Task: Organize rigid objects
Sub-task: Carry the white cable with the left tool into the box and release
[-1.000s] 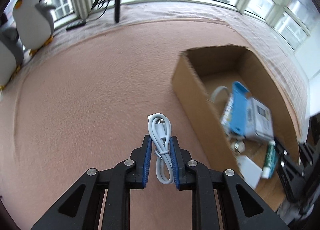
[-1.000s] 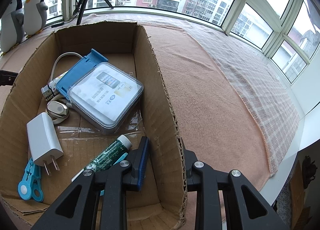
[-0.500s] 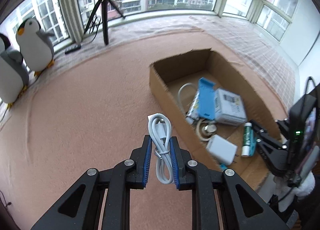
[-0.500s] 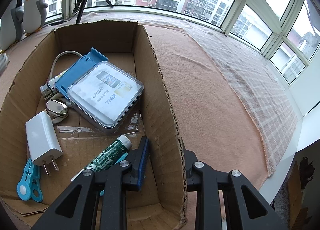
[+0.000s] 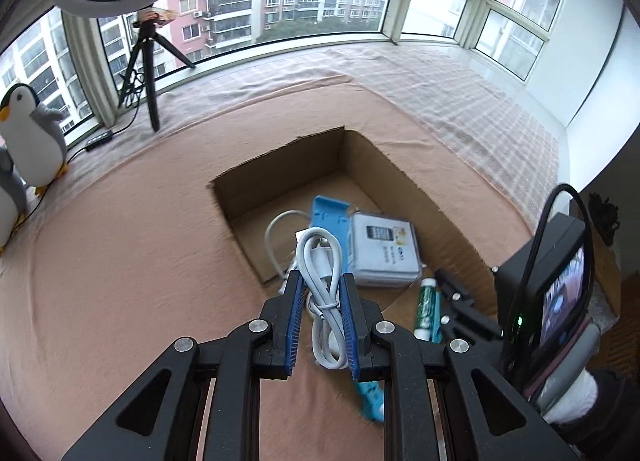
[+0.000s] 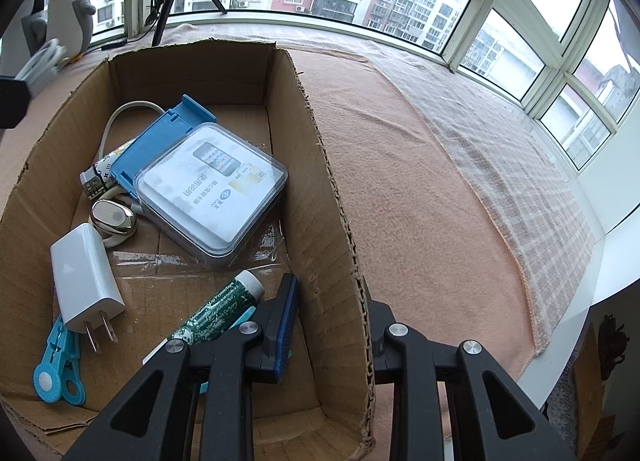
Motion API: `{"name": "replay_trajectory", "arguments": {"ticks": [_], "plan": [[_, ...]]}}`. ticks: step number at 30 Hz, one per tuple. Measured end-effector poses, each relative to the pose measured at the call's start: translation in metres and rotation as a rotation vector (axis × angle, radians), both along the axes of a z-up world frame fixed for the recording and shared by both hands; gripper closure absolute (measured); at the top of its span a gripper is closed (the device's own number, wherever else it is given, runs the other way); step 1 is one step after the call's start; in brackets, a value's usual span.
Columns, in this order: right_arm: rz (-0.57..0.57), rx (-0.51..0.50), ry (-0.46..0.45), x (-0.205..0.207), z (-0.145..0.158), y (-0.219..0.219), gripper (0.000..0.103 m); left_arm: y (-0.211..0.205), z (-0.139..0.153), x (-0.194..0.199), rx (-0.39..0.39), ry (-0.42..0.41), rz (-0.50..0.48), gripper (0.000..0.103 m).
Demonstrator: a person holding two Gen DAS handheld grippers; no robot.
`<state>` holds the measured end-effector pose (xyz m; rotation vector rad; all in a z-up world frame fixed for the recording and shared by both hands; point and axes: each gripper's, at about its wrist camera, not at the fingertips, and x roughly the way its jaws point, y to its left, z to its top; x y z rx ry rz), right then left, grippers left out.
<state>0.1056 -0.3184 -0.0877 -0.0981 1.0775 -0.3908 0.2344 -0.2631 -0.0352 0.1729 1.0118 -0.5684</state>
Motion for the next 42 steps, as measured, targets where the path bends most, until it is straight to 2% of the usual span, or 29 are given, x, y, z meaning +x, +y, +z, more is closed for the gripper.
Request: {"name": "replay_trajectory", "arguments": {"ticks": [18,31,32,35,42], "plan": [[0.001,-0.001,-0.001,0.001,0.000,0.000,0.078,-0.039,-0.040,0.028,0.004,0.097,0.010,0.083],[0.001,-0.001,0.000,0.001,0.000,0.000,0.078,-0.045,-0.050,0.033,0.011,0.122,0.002,0.083],[0.001,-0.001,-0.001,0.001,0.000,0.000,0.077,-0.045,-0.051,0.034,0.008,0.128,-0.003,0.082],[0.001,-0.001,-0.001,0.000,0.000,0.000,0.077,-0.044,-0.050,0.035,0.005,0.127,0.008,0.063],[0.001,-0.002,-0.002,0.001,0.000,0.000,0.077,-0.042,-0.047,0.035,0.007,0.119,0.010,0.063]]}}
